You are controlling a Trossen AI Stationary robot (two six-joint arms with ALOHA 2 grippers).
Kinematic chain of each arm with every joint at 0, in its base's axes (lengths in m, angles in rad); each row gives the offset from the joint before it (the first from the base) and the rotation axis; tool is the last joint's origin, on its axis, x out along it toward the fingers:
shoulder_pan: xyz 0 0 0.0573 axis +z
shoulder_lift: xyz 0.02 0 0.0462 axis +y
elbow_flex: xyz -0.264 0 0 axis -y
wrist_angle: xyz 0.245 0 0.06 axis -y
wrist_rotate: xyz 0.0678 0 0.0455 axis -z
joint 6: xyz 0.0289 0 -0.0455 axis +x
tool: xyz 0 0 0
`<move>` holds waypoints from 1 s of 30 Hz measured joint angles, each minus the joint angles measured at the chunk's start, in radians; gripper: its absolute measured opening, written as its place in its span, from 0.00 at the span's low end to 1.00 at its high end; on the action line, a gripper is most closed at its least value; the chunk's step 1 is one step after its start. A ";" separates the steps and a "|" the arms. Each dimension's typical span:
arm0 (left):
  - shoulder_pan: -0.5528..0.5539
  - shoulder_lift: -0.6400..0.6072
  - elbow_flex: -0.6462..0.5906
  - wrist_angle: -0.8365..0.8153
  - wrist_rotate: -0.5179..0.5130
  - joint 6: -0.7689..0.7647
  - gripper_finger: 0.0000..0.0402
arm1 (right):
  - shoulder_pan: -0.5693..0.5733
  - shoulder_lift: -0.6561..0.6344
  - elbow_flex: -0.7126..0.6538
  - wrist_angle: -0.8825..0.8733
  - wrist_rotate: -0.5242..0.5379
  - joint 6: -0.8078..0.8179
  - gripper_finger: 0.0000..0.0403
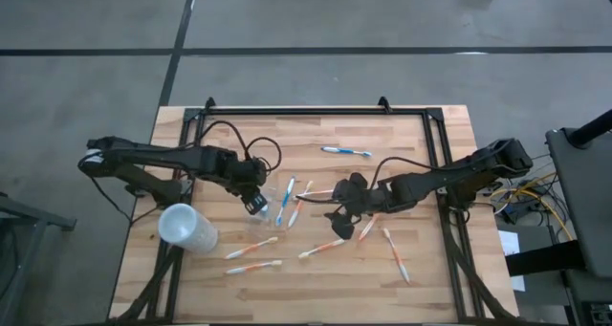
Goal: Pick & Place toothbrushing station
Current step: Put the mouthwash bottle into the transparent organizer
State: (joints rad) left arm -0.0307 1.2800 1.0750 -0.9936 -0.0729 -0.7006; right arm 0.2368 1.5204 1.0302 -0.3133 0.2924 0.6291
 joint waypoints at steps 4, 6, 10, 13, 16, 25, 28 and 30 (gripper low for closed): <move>0.000 0.001 -0.027 0.009 0.006 -0.009 0.27 | 0.000 0.000 -0.006 0.000 0.000 0.000 0.76; 0.000 0.000 -0.040 0.012 0.006 -0.009 0.27 | 0.000 0.000 -0.008 0.002 0.000 0.000 0.77; 0.000 0.007 -0.076 0.053 0.006 -0.010 0.27 | -0.004 0.000 -0.011 0.003 0.000 0.000 0.76; 0.000 0.007 -0.106 0.098 0.006 -0.010 0.27 | -0.011 0.000 -0.011 0.003 -0.001 0.000 0.75; 0.000 0.009 -0.131 0.117 0.008 -0.011 0.27 | -0.018 0.000 -0.011 0.003 -0.001 0.000 0.73; 0.000 0.013 -0.147 0.122 0.011 -0.011 0.31 | -0.023 0.000 -0.011 0.003 -0.001 0.000 0.74; 0.000 0.013 -0.147 0.122 0.012 -0.011 0.31 | -0.023 0.000 -0.011 0.003 -0.001 0.000 0.74; 0.000 0.013 -0.147 0.122 0.011 -0.011 0.31 | -0.023 0.000 -0.012 0.003 -0.001 0.000 0.74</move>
State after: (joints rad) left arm -0.0307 1.2926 0.9279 -0.8711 -0.0616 -0.7116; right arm 0.2142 1.5204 1.0186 -0.3099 0.2916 0.6289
